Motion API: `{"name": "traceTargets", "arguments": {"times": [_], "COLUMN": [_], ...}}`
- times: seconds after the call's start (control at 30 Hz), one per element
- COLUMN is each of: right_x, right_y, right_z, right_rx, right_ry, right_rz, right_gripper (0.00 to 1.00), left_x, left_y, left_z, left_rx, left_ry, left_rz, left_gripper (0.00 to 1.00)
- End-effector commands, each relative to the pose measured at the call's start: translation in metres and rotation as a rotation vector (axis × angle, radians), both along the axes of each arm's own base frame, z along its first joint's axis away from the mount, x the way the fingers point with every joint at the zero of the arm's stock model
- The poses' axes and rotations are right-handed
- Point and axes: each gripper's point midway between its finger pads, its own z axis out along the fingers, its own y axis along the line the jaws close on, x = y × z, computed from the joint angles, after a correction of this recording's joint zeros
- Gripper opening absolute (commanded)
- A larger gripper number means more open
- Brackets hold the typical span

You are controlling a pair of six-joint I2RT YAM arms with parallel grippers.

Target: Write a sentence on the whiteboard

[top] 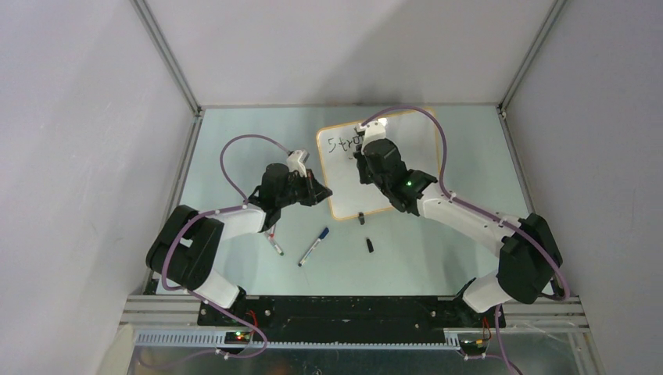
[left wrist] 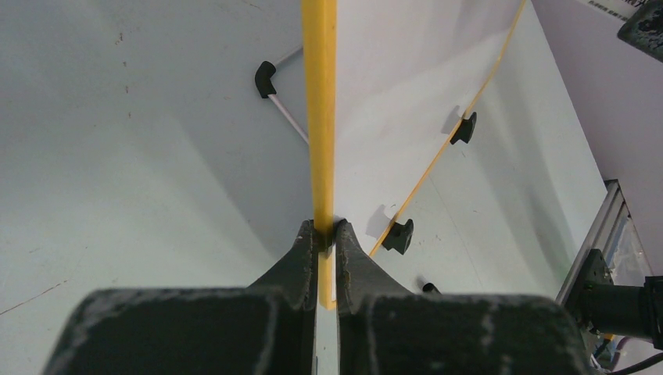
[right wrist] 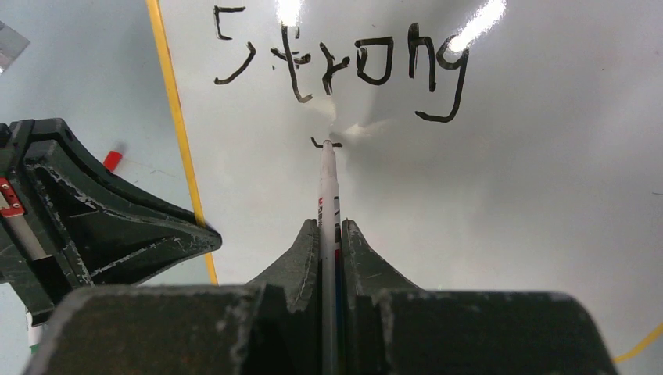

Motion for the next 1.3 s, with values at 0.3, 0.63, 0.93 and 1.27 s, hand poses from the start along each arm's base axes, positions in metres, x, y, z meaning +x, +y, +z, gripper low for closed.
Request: {"name": "traceTargets", "arguments": {"times": [0.3,0.63,0.93,1.27], "right_x": [0.015,0.023,0.026,0.019], "right_y": [0.01,0.006,0.003,0.001], "right_z": [0.042,0.029,0.014,0.002], "right_rx": [0.077,0.049,0.025,0.01], "right_ry": [-0.083,-0.055,-0.02,0.032], "right_rz": [-0.013,-0.034,-0.046,-0.038], "right_gripper": [0.0,0.0,0.0,0.0], "left_x": [0.007,0.006,0.006,0.006], "left_y": [0.002,0.001,0.001,0.001], "left_z": [0.003,0.003,0.003,0.003], "left_rx": [0.051,0.05,0.05,0.051], "left_ry": [-0.045,-0.045,-0.047,-0.046], "left_rz": [0.009,0.006,0.006,0.006], "left_gripper": [0.0,0.0,0.0,0.0]}}
